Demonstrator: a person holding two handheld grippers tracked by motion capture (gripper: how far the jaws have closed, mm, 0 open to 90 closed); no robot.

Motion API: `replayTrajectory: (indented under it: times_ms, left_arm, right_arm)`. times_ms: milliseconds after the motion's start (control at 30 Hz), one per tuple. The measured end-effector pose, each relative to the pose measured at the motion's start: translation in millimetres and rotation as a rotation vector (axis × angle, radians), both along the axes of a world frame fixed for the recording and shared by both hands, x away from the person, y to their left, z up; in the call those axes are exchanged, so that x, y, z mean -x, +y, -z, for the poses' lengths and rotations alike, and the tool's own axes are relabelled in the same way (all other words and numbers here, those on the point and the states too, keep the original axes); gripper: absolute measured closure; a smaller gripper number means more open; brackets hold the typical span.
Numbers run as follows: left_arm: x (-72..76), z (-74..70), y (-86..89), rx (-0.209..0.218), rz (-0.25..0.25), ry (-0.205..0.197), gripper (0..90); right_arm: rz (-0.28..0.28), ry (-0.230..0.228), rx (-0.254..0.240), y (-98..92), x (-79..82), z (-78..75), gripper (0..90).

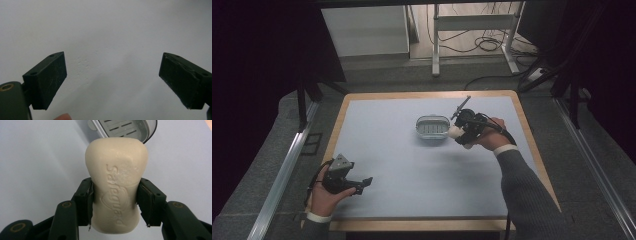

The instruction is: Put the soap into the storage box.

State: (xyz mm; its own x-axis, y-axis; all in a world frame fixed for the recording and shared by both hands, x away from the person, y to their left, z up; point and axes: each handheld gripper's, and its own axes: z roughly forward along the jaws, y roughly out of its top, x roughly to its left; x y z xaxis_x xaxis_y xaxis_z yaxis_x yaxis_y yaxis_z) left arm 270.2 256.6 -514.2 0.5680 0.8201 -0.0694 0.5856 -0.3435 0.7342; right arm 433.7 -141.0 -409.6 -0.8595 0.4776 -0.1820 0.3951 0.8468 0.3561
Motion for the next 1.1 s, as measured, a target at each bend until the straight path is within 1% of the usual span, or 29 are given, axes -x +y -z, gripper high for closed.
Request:
replayTrajectory:
  times_ms: [267, 333, 567, 600, 1000, 1033, 1100]
  left_arm:
    - [0.3, -0.7, 1.2, 0.002, -0.001, -0.001, 8.1]
    - [0.2, -0.6, 1.3, 0.001, -0.001, -0.001, 8.1]
    - [0.2, -0.6, 1.8, 0.001, -0.004, -0.002, 8.1]
    - [0.3, -0.8, 2.2, 0.002, -0.005, -0.002, 8.1]
    - [0.5, -1.4, 3.3, 0.005, -0.007, -0.004, 8.0]
    - [0.4, -1.2, 2.9, 0.004, -0.007, -0.003, 8.0]
    - [0.2, -0.8, 2.3, 0.001, -0.006, -0.002, 8.0]
  right_arm:
    - [-0.009, -0.003, 0.007, 8.4, -10.6, -2.0, 49.5]
    - [-0.01, -0.002, 0.002, 10.5, -13.2, -2.4, 49.5]
    - [-0.039, -0.005, 0.019, 17.3, -21.8, -3.4, 49.5]
    - [-0.044, -0.007, 0.024, 19.2, -25.2, -4.1, 49.5]
    - [-0.045, -0.019, 0.018, 27.6, -37.3, -2.3, 49.5]
    - [-0.061, -0.015, 0.011, 30.3, -39.0, -2.8, 49.5]
    - [-0.069, -0.014, -0.006, 32.9, -41.5, -3.0, 49.5]
